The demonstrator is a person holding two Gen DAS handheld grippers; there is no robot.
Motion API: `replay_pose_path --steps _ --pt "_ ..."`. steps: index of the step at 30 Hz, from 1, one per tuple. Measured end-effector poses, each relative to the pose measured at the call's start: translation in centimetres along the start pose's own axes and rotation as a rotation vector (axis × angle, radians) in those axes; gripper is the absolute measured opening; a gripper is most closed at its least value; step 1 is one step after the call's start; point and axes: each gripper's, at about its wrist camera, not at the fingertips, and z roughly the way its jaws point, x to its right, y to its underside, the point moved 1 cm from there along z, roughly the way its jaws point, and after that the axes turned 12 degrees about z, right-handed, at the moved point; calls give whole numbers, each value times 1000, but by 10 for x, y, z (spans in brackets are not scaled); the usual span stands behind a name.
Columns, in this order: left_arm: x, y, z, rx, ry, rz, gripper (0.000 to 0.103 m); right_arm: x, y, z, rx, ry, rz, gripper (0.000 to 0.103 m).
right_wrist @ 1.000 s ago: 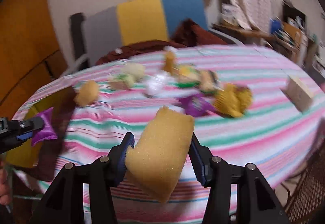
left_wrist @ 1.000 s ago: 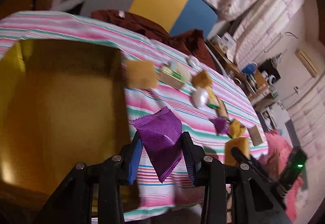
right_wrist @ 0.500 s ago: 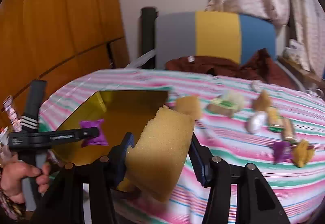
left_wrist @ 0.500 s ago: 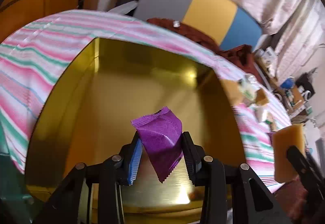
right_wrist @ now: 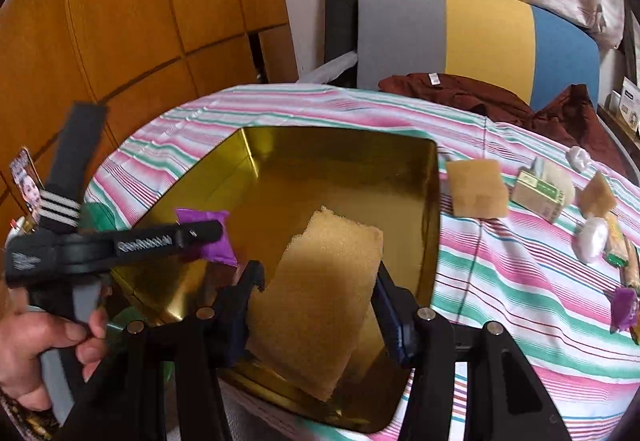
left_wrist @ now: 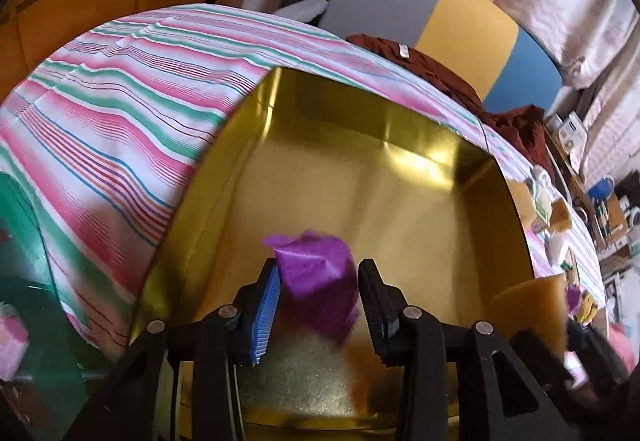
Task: Organize objects
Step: 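Lower the purple packet and yellow sponge into the gold tray and release both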
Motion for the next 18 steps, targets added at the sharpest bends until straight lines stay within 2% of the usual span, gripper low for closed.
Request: replay_pose_path --steps 1,3,5,9,11,18 --pt "-2 0 -3 7 -11 -9 49 -3 0 4 -5 0 -1 54" --pt "-2 -3 -9 31 -16 -24 68 -5 -1 12 -18 2 -2 54" --pt "0 -5 -17 68 -8 -32 73 -8 -2 18 -27 1 -2 55" --pt "3 -8 -31 126 -23 -33 83 -13 -6 31 -35 12 -8 56" --pt "6 -11 -34 145 -31 -44 87 -15 -9 37 -37 30 -8 60" --pt "3 -7 -40 160 -37 -75 92 -6 -22 40 -7 56 51 66"
